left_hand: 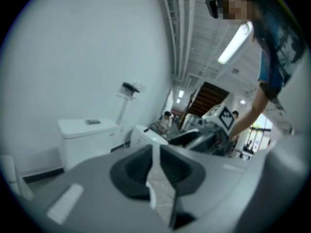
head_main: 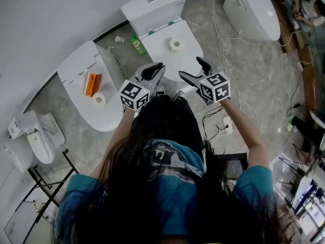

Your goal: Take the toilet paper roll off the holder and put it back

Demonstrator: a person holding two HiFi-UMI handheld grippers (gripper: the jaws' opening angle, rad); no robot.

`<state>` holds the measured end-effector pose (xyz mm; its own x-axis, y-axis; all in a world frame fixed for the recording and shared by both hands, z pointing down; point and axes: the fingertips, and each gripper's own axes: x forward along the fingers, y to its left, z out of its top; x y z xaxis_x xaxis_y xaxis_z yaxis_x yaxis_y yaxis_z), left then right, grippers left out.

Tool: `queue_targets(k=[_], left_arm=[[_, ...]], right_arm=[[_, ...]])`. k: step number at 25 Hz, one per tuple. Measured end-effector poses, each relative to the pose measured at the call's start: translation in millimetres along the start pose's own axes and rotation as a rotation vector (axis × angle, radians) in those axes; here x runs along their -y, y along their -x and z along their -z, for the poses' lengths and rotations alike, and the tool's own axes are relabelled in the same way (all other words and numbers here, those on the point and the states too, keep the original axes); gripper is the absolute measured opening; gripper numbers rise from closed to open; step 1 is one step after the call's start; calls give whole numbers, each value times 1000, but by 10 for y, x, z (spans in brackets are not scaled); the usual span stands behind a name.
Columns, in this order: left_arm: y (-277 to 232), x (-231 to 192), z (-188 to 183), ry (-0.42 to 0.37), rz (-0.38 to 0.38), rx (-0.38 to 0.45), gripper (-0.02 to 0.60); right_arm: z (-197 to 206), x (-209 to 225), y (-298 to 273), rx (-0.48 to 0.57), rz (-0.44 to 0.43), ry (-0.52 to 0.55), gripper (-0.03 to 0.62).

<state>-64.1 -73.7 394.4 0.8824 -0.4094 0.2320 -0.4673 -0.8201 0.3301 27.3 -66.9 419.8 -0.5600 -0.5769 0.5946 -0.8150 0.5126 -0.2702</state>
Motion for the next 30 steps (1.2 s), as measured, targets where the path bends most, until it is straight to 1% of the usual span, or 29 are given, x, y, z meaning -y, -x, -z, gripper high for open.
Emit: queue_targets(k=[3,7,12,16,19,20,21,22,23,24,26,30], left_arm=[[116,182,-51,-7,11,13,34],[193,383,-119,-22,17,28,34],[267,720,-206,-49,-17,69,34],[389,1167,-206,-72,-68,115,34],[541,1618,-82,-74,-104,140,34],[602,1766,-17,-71,-115,145,34],[661,1905,53,-69,-125,147,34],[714,2035,124,-69,-134,144,34],[761,2161,196,-70,-141,138,34],[805,2284,265,-74,-146,130,34],[898,2525,390,-88,-151,114,34],[1094,2871,545,-113,-151,94,34]], right_arm=[[-49,-222,363,13,-17,9,433],[-78,-435,844,31,-18,61,433],[-13,-604,1422,90,0,87,431],[185,-780,1835,150,-10,93,430],[437,-1011,2106,165,-48,131,423],[521,-1096,2182,167,-59,148,412],[590,-1166,2251,176,-63,158,368],[643,-1213,2317,193,-59,153,264],[688,-1238,2377,214,-51,130,137],[738,-1261,2429,228,-50,96,34],[861,-1349,2512,225,-79,47,34],[1010,-1546,2643,219,-105,75,26]])
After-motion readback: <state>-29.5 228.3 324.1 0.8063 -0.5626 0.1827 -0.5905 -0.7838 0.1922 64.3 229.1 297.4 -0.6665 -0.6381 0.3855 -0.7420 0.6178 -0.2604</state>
